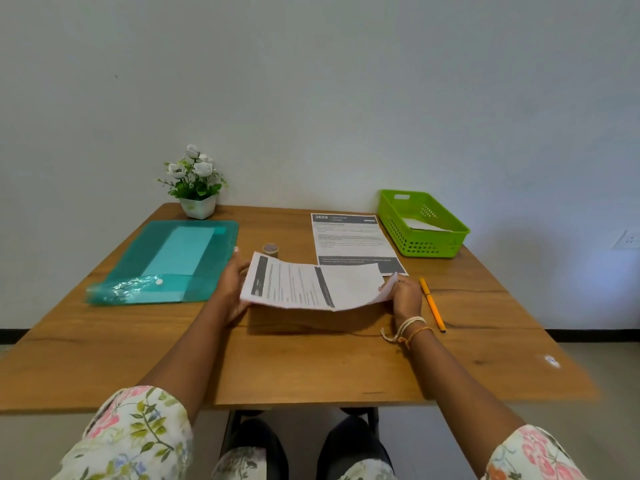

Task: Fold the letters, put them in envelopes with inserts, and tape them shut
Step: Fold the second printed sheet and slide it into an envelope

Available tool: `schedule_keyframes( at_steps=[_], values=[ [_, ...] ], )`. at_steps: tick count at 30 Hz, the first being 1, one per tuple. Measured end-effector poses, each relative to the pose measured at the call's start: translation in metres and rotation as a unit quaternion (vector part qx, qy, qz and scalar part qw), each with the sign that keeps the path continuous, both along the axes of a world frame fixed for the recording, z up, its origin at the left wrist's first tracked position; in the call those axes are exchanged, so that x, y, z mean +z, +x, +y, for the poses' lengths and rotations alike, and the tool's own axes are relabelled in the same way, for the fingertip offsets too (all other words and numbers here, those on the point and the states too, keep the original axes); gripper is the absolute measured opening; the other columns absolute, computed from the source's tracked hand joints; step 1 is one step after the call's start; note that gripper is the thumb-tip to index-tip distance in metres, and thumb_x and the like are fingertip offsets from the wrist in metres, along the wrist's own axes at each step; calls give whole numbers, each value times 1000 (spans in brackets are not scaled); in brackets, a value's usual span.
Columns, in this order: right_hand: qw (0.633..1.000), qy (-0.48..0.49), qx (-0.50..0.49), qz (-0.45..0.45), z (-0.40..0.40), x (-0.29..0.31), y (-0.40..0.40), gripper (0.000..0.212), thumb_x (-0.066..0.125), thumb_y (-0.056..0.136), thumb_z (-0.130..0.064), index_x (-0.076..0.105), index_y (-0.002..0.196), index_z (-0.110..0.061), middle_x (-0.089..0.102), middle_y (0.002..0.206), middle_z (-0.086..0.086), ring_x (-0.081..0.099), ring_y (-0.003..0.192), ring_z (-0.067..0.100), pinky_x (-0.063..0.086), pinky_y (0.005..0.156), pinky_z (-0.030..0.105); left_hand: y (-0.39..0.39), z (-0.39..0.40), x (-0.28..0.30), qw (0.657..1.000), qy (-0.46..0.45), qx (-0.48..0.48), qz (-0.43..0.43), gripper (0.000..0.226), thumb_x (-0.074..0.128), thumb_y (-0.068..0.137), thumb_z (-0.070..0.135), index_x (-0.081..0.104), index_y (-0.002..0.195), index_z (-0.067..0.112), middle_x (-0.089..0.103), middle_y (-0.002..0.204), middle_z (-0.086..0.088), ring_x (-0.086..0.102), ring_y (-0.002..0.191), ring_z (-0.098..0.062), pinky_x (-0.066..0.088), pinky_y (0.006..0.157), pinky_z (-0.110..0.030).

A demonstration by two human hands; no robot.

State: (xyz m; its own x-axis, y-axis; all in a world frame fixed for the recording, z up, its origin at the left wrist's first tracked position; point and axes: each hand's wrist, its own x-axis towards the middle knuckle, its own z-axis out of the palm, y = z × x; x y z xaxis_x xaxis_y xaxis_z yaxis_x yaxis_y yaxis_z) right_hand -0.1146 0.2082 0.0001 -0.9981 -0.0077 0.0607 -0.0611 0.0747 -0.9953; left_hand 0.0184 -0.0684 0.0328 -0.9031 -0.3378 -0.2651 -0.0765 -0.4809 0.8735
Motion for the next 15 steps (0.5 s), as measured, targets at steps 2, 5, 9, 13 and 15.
schedule_keyframes(
  at_steps=[2,5,9,13,15],
  values=[
    [998,37,45,25,6,-3,3,27,41,86,8,66,79,13,62,80,30,60,76,21,50,76,37,8,2,4,1000,-16,-8,-18,60,32,99,54,56,117,2,72,96,-21,72,80,-32,59,58,-38],
    [989,79,119,24,14,5,9,45,43,75,8,61,40,-13,63,54,6,61,57,11,49,67,35,9,-2,-1,992,-113,27,-52,52,56,96,24,38,142,10,64,119,-19,70,91,-32,59,66,-41],
    [945,277,168,52,16,30,16,27,56,78,0,76,65,-12,73,84,12,65,89,31,51,88,41,9,9,-9,946,-307,64,-84,60,60,91,5,38,144,21,61,118,-9,68,80,-18,55,56,-30],
    [917,351,151,116,-13,46,54,27,46,94,-17,72,97,-9,69,109,10,61,102,25,46,87,31,7,21,-17,893,-434,87,-79,52,64,90,11,49,139,19,59,125,-10,63,93,-19,51,67,-26],
    [879,406,205,144,-37,40,74,31,45,96,-25,64,116,-11,63,122,9,57,112,25,43,96,34,6,27,-18,875,-468,96,-73,50,64,89,9,52,137,17,55,131,-10,58,105,-20,45,73,-23]
  ],
)
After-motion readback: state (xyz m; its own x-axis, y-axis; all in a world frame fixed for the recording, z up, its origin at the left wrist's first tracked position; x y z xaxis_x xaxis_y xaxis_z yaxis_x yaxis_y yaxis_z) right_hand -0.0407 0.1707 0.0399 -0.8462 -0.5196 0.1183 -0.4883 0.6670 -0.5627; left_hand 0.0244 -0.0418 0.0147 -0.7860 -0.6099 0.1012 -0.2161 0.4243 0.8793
